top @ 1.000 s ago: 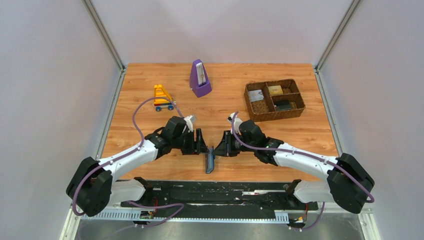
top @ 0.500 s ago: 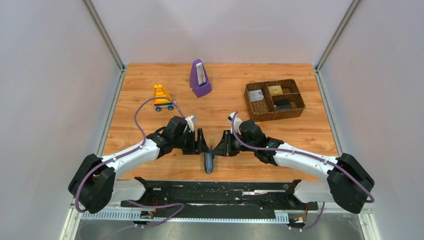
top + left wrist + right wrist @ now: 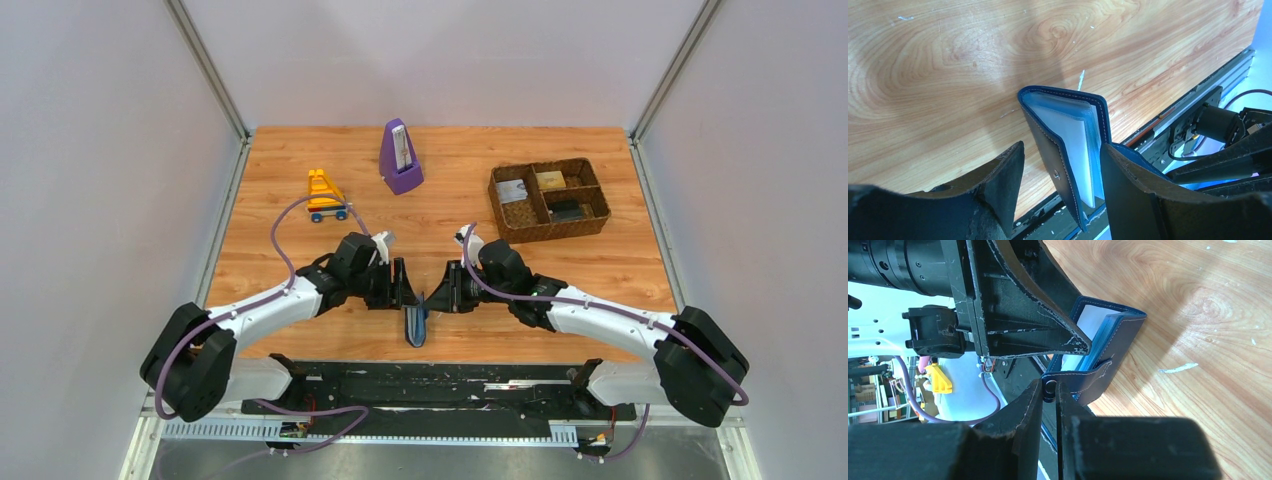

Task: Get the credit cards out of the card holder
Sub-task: Open the card holder at the center of the board.

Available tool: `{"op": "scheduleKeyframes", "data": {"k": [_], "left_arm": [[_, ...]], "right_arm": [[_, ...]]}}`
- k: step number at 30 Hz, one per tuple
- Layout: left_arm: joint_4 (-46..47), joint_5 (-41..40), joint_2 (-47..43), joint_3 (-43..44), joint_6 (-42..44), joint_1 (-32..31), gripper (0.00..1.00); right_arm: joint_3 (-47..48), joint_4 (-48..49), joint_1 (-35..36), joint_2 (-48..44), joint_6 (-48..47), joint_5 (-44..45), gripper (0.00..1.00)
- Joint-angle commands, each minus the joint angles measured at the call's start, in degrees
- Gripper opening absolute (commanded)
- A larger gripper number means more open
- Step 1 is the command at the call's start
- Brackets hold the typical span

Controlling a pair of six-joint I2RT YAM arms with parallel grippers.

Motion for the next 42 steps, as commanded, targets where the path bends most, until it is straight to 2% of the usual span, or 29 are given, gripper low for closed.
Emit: {"op": "scheduleKeyframes", "data": {"k": [1,8,14,21,34,38,42], "left_arm": [[1.2,-0.5,0.7,-0.2,1.2,-0.2,0.65],[1.6,-0.3,1.9,-0.3,1.4,-0.2,0.65],[1.2,-0.3,0.8,0.0,1.4,-0.2,0.7],[1.2,-0.2,-0.1,0.0,0.9,-0.2,0.72],[3.7,0.5,2.3,-0.1,0.6,-1.4,0.74],[2.7,-0.3,2.7,0.1,0.7,-1.5,0.66],[-0.4,-4.0,1.7,-0.3,1.6,-1.5,0.53]], "right_arm": [[-0.3,3.3,-0.1,-1.5,0.4,-0.2,0.0],[-0.4,3.2,-0.2,-1.5,0.3,-0.2,0.0],[0.1,3.2,-0.2,-1.4,0.2,-0.7,0.0],[0.7,3.0,-0.2,-1.1,0.0,-0.9,0.0],[0.6,3.0,-0.2,-1.0,0.0,-0.8,0.0],[0.2,2.6,-0.3,-1.1,-0.3,-0.1,0.0],[-0.5,-0.9,-1.3,-1.5,-1.6,2.6,0.01]]}}
